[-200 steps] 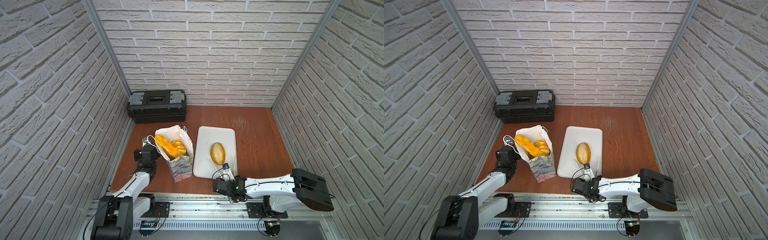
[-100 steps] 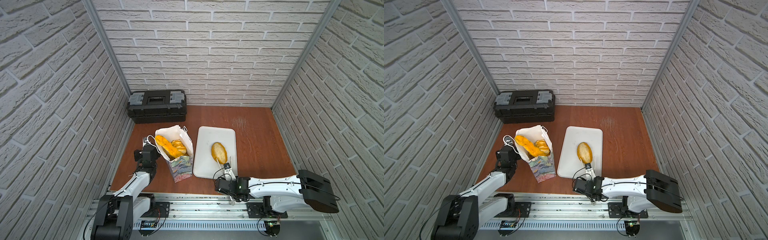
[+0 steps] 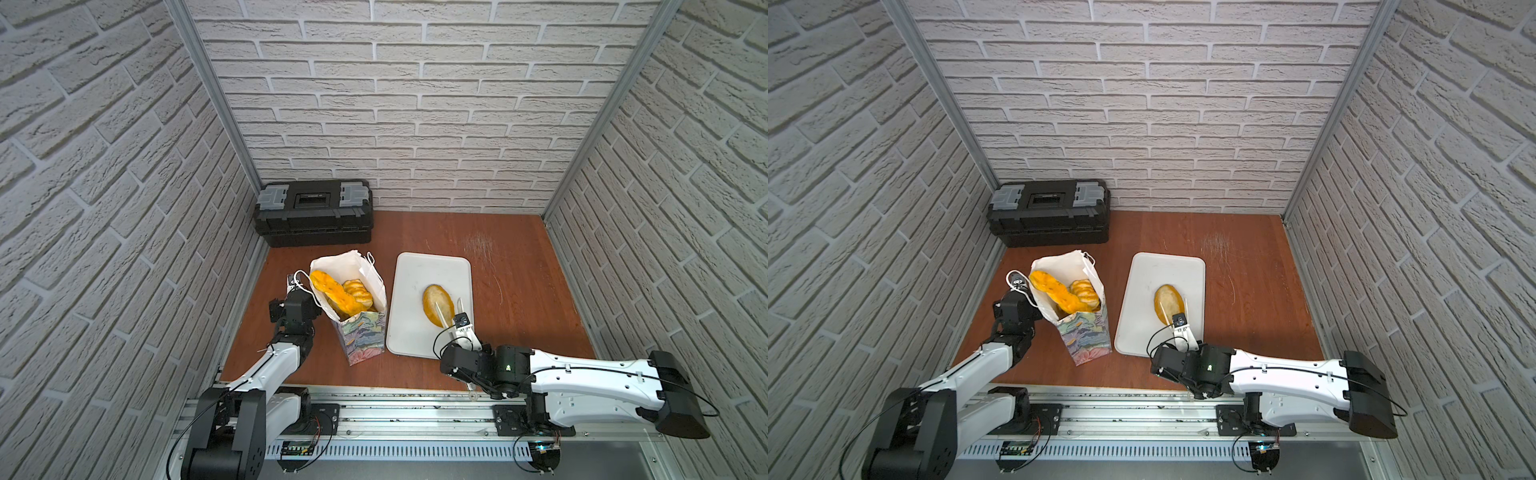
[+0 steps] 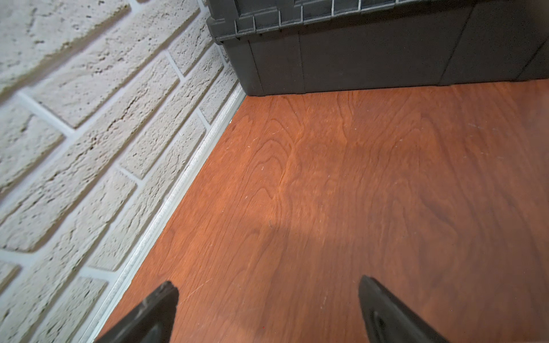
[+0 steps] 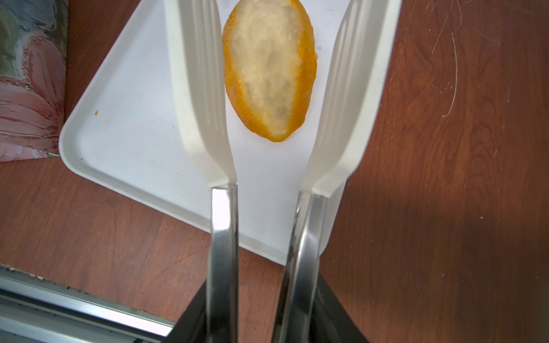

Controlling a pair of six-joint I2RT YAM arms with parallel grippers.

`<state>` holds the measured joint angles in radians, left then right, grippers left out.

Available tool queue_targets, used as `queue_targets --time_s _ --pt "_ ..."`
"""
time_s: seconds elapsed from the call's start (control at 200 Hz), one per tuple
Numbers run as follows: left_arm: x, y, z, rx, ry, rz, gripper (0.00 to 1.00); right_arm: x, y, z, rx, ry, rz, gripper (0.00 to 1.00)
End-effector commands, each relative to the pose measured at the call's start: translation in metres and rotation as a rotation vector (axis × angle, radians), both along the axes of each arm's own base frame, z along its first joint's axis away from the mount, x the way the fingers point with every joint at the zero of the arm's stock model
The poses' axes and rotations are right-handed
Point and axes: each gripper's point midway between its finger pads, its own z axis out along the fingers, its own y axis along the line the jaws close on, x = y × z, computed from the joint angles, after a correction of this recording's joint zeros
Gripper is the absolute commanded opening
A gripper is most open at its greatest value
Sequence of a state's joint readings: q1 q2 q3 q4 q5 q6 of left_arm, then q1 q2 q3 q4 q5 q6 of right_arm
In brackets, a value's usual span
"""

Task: Pack bread into a paper bag
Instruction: Pick up the clamp from the plate, then pick up the fake bread from the plate.

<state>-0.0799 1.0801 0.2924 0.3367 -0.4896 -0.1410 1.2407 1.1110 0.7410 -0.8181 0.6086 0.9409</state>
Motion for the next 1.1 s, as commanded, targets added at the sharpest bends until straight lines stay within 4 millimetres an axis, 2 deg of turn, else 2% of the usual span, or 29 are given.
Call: queue_targets --time_s 0.0,0.115,0.275,0.445,0.705,1.09 --pt "0.009 -0.002 0.016 0.008 -0.049 -0.006 0.98 0.005 -0.001 0.020 -0.009 -0.051 0.017 0.44" --pt "0.009 -0.002 0.015 0.007 -0.048 -0.004 0.98 0.008 -0.002 0.023 0.005 -0.077 0.009 0.43" --pt "0.009 -0.002 0.017 0.008 -0.054 -0.006 0.98 0.007 -0.006 0.014 -0.024 -0.061 0.000 0.48" --pt "0.010 -0.003 0.017 0.008 -0.054 -0.011 0.98 0.009 0.001 0.011 -0.032 -0.055 0.015 0.58" --pt "0.010 -0.002 0.019 0.011 -0.057 -0.013 0.98 0.017 0.011 0.006 -0.039 -0.049 0.017 0.57" --pt "0.010 -0.002 0.018 0.013 -0.055 -0.011 0.98 0.036 0.003 -0.003 -0.028 -0.017 -0.014 0.57"
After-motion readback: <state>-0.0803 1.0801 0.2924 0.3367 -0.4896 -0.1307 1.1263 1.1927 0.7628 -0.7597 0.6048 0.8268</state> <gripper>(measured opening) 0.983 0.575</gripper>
